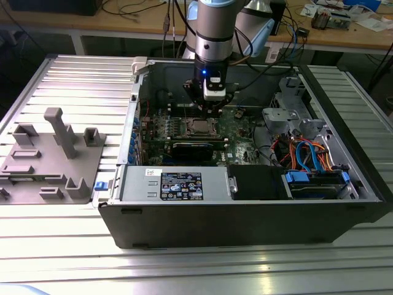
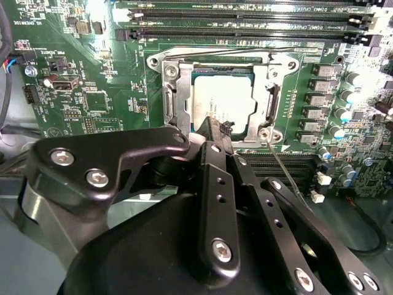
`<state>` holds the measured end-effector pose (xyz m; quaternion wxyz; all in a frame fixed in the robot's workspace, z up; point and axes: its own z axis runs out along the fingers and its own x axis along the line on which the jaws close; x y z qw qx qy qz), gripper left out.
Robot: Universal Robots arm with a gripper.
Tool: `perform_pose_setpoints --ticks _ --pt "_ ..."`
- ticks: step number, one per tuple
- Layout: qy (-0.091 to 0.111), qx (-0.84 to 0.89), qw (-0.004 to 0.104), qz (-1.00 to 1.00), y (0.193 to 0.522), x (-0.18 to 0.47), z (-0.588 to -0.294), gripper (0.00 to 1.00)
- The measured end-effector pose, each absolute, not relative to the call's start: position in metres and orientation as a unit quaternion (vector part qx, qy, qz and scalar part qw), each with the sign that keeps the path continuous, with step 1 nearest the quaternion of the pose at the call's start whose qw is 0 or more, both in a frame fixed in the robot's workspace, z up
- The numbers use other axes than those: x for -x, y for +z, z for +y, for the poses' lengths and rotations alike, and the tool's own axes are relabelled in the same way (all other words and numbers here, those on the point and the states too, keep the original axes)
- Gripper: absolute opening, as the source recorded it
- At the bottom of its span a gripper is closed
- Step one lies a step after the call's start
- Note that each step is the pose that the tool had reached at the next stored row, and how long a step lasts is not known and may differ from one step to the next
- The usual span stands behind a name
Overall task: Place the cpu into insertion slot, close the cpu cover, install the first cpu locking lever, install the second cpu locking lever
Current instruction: 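Install the first cpu locking lever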
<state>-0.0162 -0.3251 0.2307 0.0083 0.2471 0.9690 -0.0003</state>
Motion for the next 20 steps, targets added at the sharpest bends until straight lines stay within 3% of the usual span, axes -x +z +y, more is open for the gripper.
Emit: perform_pose_setpoints --ticks 20 --pt "0.0 -0.187 0.008 0.982 0.2307 0.0162 -0.325 0.11"
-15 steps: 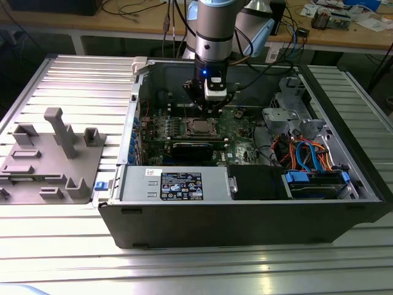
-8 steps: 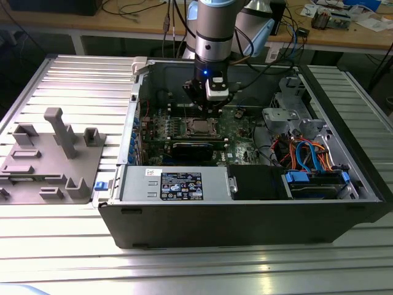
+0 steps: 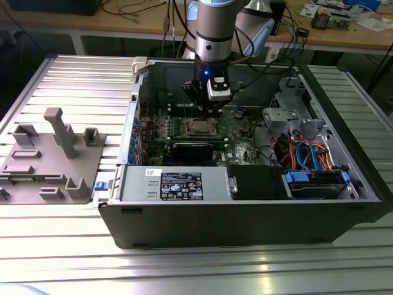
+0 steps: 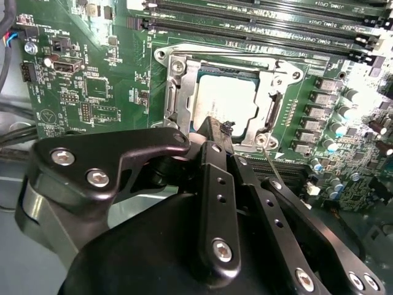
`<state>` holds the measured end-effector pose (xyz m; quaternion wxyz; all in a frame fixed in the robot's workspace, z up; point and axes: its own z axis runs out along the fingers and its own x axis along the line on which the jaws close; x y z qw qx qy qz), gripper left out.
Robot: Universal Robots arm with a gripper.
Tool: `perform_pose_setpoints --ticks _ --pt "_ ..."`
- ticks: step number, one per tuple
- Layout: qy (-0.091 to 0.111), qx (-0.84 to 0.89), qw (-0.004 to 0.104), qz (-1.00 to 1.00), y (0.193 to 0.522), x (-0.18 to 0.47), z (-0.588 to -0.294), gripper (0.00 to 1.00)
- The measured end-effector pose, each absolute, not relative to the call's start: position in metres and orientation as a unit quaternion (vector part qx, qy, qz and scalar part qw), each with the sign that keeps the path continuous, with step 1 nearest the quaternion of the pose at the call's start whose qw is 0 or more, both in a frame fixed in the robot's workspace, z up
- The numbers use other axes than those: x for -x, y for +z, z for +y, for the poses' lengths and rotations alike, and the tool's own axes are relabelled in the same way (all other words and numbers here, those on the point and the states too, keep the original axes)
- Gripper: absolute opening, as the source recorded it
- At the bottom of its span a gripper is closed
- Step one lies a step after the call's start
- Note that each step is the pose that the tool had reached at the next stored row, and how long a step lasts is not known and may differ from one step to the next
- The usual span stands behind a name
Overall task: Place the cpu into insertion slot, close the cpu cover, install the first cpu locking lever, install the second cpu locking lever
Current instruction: 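Install the first cpu locking lever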
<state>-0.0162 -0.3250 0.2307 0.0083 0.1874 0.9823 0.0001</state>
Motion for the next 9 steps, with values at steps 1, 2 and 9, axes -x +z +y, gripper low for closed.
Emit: perform_pose_setpoints --ticks 1,2,9 --pt "0.0 -0.182 0.008 0.983 0.2308 0.0162 -0.325 0.11" --pt "0.0 -0.178 0.008 0.984 0.2307 0.0162 -0.325 0.11" --pt "0.0 -0.16 0.008 0.987 0.2308 0.0162 -0.325 0.11"
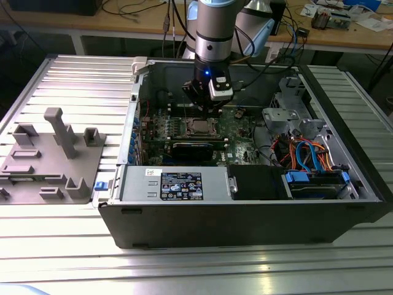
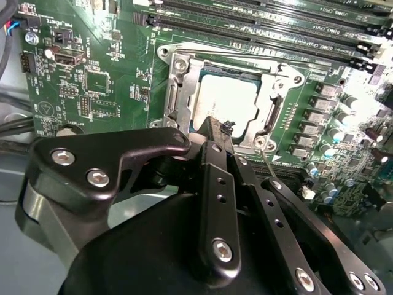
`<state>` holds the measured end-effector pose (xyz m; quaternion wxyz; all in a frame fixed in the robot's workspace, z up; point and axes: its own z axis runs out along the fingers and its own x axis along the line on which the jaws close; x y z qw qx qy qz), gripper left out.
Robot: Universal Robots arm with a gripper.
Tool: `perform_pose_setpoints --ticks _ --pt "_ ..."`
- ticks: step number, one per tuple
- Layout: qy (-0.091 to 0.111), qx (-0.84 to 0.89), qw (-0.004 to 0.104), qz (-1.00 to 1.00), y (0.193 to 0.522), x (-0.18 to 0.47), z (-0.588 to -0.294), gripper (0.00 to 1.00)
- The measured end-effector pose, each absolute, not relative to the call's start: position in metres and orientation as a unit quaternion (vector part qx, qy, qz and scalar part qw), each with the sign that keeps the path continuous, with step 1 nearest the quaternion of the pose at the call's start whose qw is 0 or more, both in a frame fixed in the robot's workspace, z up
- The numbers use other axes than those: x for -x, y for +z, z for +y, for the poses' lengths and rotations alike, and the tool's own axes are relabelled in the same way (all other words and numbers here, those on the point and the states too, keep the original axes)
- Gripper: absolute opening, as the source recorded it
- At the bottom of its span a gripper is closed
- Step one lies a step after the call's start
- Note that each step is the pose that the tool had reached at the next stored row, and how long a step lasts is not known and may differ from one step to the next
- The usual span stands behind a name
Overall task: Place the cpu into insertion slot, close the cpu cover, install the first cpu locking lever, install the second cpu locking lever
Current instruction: 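Install the first cpu locking lever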
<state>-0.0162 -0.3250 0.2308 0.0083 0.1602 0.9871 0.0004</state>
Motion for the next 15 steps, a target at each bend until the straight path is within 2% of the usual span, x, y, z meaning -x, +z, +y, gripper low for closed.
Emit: perform_pose_setpoints --ticks 15 --pt "0.001 -0.114 0.008 0.993 0.2308 0.0162 -0.325 0.11"
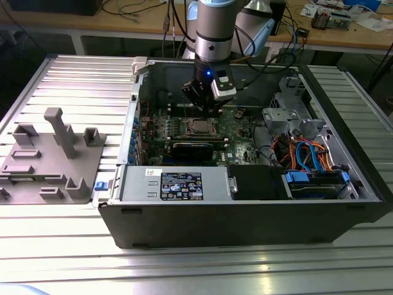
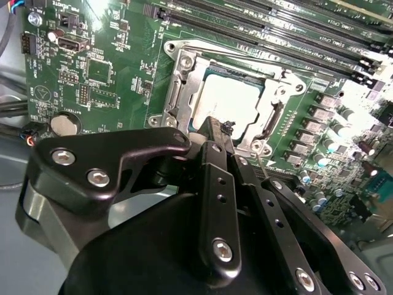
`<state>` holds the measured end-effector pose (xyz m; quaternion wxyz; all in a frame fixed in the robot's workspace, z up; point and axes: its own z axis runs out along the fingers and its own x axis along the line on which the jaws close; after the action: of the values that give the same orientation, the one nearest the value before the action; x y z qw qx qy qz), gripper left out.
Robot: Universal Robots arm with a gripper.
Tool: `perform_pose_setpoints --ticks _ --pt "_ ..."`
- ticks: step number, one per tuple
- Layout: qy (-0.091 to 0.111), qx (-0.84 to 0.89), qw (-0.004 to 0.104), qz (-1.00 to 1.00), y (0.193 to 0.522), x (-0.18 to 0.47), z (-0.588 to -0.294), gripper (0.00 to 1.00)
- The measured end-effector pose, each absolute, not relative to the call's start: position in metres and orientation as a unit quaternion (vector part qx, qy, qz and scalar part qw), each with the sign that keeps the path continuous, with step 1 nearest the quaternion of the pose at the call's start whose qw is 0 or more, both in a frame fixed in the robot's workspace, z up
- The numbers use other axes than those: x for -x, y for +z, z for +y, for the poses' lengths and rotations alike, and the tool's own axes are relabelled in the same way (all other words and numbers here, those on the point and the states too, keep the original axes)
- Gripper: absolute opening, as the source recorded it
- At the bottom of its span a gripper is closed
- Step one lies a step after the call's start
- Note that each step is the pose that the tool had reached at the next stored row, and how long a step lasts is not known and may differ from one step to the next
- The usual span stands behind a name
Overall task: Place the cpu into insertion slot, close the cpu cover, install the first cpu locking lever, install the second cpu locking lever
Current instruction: 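Install the first cpu locking lever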
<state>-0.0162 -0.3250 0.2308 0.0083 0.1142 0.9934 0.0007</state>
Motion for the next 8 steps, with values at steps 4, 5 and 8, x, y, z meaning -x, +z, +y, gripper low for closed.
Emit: perform_pose_setpoints --ticks 4,5,8 --pt "0.001 -0.107 0.008 0.994 0.2308 0.0162 -0.3251 0.11" --pt "0.001 -0.106 0.008 0.994 0.2307 0.0162 -0.325 0.11" --pt "0.001 -0.101 0.008 0.995 0.2308 0.0162 -0.325 0.11"
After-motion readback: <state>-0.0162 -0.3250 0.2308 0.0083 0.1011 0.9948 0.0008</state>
